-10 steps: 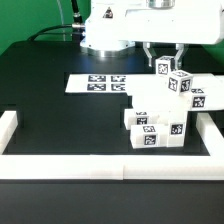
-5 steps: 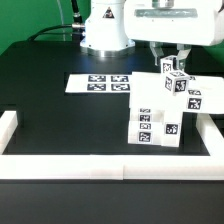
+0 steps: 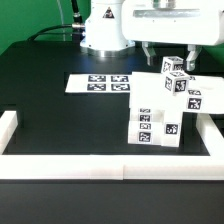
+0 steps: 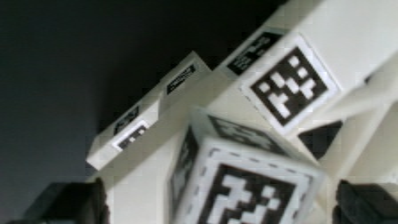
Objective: Assemble chair
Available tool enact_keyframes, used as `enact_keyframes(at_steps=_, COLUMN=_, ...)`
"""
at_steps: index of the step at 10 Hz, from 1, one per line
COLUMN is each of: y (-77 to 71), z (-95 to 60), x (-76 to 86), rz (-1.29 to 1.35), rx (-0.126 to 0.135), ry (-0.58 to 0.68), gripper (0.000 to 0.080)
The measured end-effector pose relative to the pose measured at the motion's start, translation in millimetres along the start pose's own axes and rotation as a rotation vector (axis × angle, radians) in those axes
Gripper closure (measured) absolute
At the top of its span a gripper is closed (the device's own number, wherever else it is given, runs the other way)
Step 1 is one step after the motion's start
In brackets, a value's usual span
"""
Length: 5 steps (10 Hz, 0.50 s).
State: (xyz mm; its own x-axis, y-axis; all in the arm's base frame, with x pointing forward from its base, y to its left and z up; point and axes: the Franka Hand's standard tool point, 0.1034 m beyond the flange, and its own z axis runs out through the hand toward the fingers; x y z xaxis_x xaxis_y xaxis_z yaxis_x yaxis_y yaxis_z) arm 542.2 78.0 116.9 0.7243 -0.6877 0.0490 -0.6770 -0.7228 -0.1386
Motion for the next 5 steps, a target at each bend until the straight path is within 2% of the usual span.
enact_keyframes(at_steps=5, y=-1.6, z=0.2, x=-0.5, rz=-0.389, rx=-0.03, ry=0.015, gripper=0.0151)
